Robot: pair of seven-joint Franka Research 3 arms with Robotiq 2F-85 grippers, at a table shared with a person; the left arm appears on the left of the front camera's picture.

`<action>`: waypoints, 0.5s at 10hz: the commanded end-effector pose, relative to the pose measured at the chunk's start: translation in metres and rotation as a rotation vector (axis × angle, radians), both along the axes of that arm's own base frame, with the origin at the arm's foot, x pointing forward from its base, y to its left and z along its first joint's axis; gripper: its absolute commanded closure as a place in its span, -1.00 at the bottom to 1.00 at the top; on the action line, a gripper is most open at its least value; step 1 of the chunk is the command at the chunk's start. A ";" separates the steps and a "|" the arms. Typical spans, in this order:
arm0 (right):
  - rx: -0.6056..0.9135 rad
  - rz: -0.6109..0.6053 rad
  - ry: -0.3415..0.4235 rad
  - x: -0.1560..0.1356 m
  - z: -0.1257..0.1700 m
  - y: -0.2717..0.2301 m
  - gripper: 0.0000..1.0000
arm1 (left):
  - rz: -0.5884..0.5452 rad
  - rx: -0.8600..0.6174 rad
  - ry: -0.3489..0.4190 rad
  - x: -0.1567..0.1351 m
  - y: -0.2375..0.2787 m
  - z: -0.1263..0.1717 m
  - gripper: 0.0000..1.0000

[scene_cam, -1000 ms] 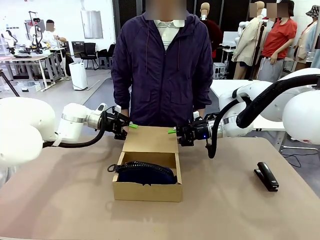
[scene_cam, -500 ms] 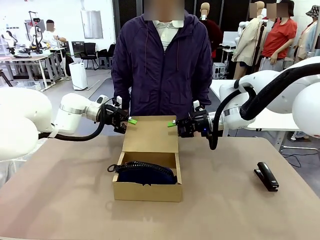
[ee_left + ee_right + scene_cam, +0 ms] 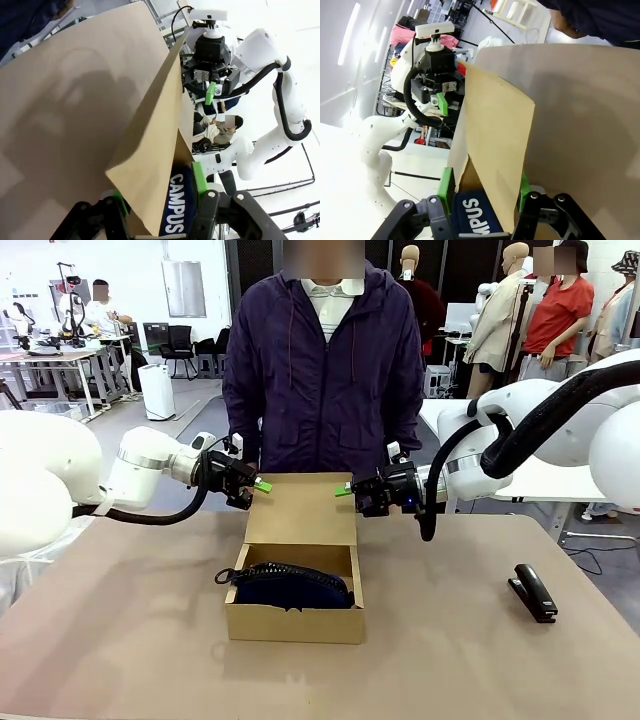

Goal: Pack the items into the box.
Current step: Close the Mailer Box.

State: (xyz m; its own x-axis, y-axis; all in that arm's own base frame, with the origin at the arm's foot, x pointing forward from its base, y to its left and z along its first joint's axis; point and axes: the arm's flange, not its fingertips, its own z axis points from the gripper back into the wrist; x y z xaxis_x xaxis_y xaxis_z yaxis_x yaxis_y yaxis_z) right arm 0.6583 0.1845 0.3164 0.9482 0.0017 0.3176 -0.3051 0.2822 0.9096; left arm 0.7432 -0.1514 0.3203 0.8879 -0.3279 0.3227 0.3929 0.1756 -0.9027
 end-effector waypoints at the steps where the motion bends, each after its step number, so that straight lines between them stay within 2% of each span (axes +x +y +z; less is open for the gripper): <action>1: 0.009 0.017 -0.005 0.003 0.002 0.000 -0.24 | 0.006 -0.003 0.012 0.004 -0.001 0.004 -0.22; 2: 0.009 0.017 -0.005 0.003 0.002 0.000 -0.24 | 0.000 0.000 0.000 0.000 0.000 0.000 -0.22; 3: 0.003 0.004 0.001 0.000 0.000 0.000 -0.24 | -0.036 -0.010 -0.120 -0.004 0.000 0.004 -0.22; 4: 0.021 0.015 -0.025 -0.001 -0.001 -0.003 -0.24 | -0.034 -0.022 -0.233 -0.014 0.002 0.012 -0.22; 5: 0.011 -0.014 -0.042 -0.001 -0.004 -0.008 -0.24 | -0.041 -0.084 -0.306 -0.025 0.005 0.019 -0.22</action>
